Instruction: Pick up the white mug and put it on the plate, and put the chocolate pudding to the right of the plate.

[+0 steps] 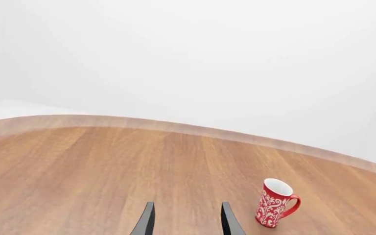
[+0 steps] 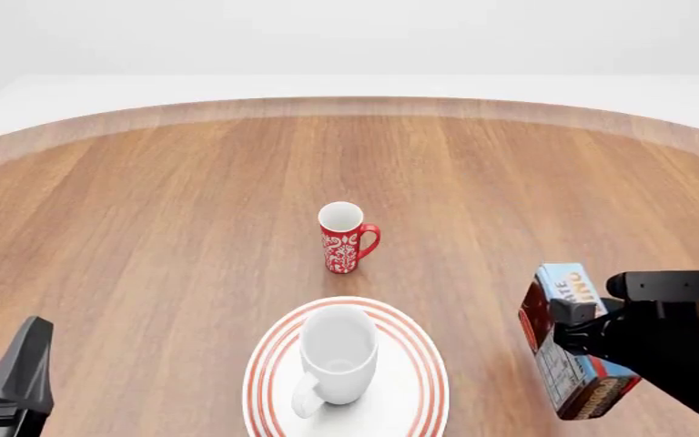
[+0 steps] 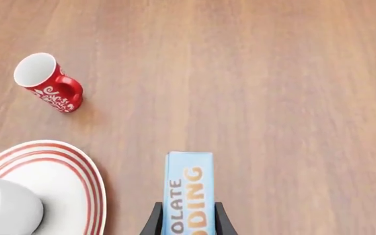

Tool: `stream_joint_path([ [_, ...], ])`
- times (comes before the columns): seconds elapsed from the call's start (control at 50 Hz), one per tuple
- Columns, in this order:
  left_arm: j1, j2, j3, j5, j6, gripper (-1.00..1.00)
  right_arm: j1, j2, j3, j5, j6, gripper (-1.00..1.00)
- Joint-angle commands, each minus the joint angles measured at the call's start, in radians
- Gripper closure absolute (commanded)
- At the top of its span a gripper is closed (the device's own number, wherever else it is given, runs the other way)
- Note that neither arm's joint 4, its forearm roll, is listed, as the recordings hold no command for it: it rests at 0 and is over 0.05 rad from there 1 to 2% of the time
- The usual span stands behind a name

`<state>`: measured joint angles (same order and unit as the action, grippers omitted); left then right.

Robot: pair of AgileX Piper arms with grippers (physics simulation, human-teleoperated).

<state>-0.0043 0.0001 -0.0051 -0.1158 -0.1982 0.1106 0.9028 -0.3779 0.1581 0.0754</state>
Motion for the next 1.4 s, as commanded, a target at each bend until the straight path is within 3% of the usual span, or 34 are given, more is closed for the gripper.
stream_joint_path([
  [0.02, 0.002, 0.000, 0.000, -0.001, 0.000, -1.00, -0.011, 0.025, 0.029, -0.037, 0.012, 1.00],
  [0.64, 0.003, 0.000, -0.001, 0.000, 0.000, -1.00, -0.033, 0.166, 0.090, -0.185, -0.005, 1.00],
  [0.96, 0.003, 0.000, 0.000, 0.000, 0.001, -1.00, -0.039, 0.179, 0.093, -0.193, 0.001, 1.00],
  [0.98, 0.003, 0.000, 0.000, 0.000, 0.001, -1.00, -0.038, 0.179, 0.093, -0.193, 0.002, -1.00],
  [1.4, 0.003, 0.000, 0.000, -0.001, 0.001, -1.00, -0.038, 0.142, 0.070, -0.149, 0.013, -1.00],
])
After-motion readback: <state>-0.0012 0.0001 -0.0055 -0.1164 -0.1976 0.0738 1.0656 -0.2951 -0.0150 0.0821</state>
